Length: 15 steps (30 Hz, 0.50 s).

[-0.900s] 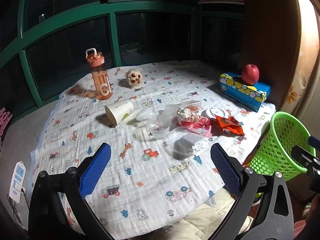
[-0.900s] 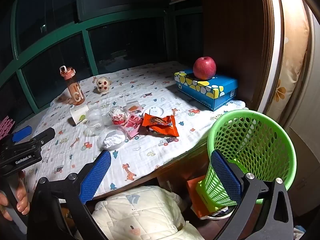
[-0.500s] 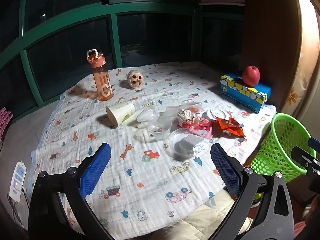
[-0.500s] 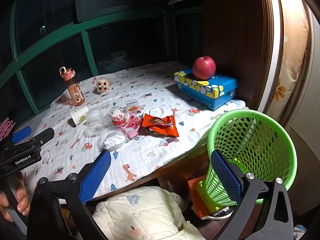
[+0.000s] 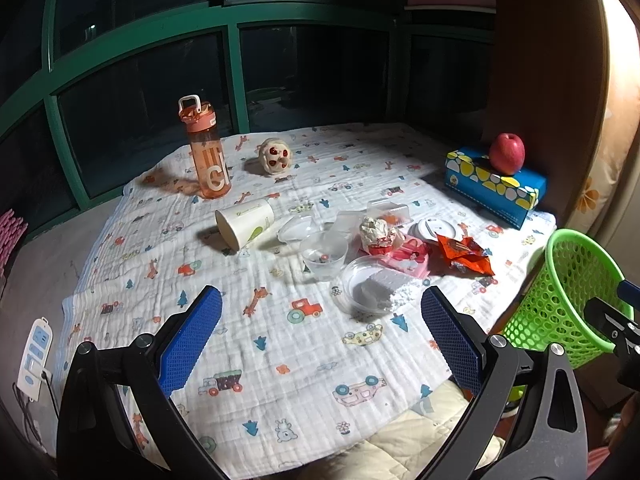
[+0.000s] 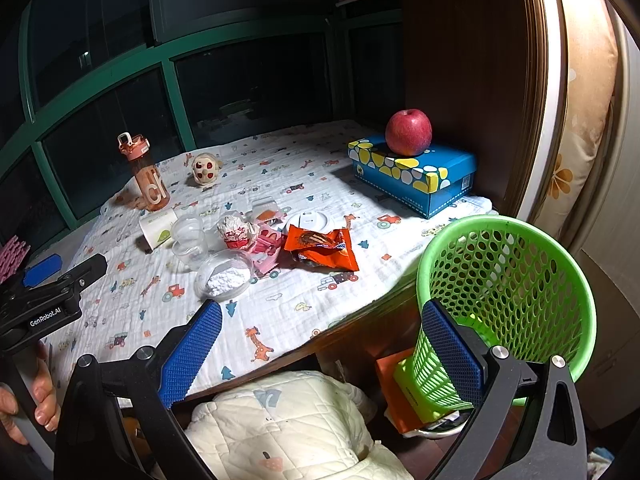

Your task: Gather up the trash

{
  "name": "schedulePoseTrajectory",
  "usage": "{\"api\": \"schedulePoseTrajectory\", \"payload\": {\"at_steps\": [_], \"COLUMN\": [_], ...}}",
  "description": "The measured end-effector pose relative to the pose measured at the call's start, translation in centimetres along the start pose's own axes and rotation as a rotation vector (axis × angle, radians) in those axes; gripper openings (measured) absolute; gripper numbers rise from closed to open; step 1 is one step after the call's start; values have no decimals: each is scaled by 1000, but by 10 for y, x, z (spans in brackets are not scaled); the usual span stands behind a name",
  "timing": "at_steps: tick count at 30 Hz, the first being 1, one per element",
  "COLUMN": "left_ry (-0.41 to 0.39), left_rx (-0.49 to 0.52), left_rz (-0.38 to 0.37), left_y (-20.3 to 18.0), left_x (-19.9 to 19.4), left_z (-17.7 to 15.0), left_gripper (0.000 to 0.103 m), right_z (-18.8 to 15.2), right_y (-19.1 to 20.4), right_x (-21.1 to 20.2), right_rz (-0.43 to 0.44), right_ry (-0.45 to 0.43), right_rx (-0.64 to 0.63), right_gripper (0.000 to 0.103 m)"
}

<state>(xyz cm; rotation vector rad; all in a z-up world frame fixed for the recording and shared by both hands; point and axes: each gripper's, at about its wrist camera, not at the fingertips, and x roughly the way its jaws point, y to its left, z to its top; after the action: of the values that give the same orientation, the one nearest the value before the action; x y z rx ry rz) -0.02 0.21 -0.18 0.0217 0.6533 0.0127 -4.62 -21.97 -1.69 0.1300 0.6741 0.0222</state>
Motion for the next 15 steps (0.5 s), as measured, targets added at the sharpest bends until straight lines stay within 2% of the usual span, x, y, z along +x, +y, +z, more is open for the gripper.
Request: {"api": "schedulePoseTrajectory", "payload": {"at_steps": [15], "left_ry": [0], "left_rx": [-2], "left_rz": [6], "left_y": [0], "left_x": [1], "left_z": [-3], "left_gripper": [98], "right_z": [-3], "right_y": [0], "right_x": [0], "right_rz": [-1], "right_ry": [4], "right_rx": [2], "right_gripper": [97]}}
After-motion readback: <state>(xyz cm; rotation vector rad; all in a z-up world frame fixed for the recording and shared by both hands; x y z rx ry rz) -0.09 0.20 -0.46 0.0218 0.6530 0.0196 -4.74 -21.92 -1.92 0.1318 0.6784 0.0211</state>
